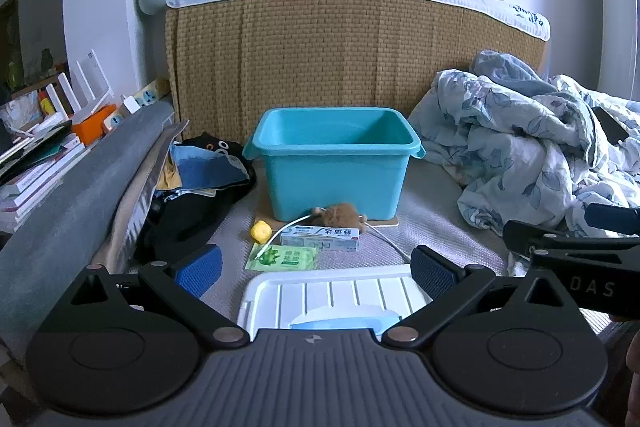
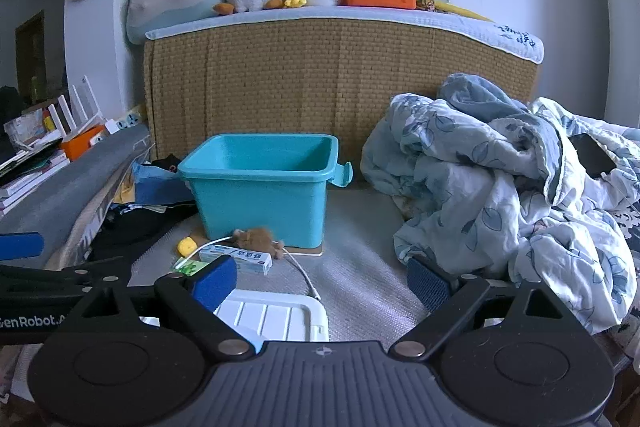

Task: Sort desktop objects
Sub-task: 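Move both grippers toward the items lying in front of the teal bin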

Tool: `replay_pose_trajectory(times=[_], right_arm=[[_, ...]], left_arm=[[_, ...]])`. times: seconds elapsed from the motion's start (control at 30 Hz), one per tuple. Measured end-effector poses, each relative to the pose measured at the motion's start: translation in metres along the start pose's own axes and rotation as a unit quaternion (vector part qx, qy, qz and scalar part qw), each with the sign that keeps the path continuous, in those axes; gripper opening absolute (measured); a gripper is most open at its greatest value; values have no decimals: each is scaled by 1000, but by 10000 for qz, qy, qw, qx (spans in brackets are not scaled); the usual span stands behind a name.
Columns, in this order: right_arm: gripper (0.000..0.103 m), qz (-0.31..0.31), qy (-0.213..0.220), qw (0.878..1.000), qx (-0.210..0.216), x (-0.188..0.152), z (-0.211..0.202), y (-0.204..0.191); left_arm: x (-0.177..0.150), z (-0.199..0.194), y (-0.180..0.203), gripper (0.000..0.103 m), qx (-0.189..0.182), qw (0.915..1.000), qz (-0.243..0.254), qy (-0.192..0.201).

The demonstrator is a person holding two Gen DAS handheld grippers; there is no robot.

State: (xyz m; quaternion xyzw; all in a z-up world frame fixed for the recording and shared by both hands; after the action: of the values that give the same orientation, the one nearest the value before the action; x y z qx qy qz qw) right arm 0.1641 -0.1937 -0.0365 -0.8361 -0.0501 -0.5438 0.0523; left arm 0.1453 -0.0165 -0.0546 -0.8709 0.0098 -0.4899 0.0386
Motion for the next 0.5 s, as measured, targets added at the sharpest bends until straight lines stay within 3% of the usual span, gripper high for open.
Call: replay_pose_trajectory(times=[0.5], right_arm=[[94, 154, -203, 9996, -116, -7, 26, 4]], left_arm=[[4, 27, 1, 103, -49, 9999, -116, 95]])
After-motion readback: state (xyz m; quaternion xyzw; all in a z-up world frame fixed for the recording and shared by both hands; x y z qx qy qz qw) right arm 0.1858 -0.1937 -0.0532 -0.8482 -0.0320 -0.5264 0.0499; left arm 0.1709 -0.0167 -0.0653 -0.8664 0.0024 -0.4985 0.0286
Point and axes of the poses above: each gripper's, at about its wrist camera, not at the fingertips, and z roughly the way its jaws point, y to its right, x to its top, the point moved 8 cm from there along z, roughly the way its jaws point, and after that the axes turned 2 degrees about x, right-handed, at the moved point
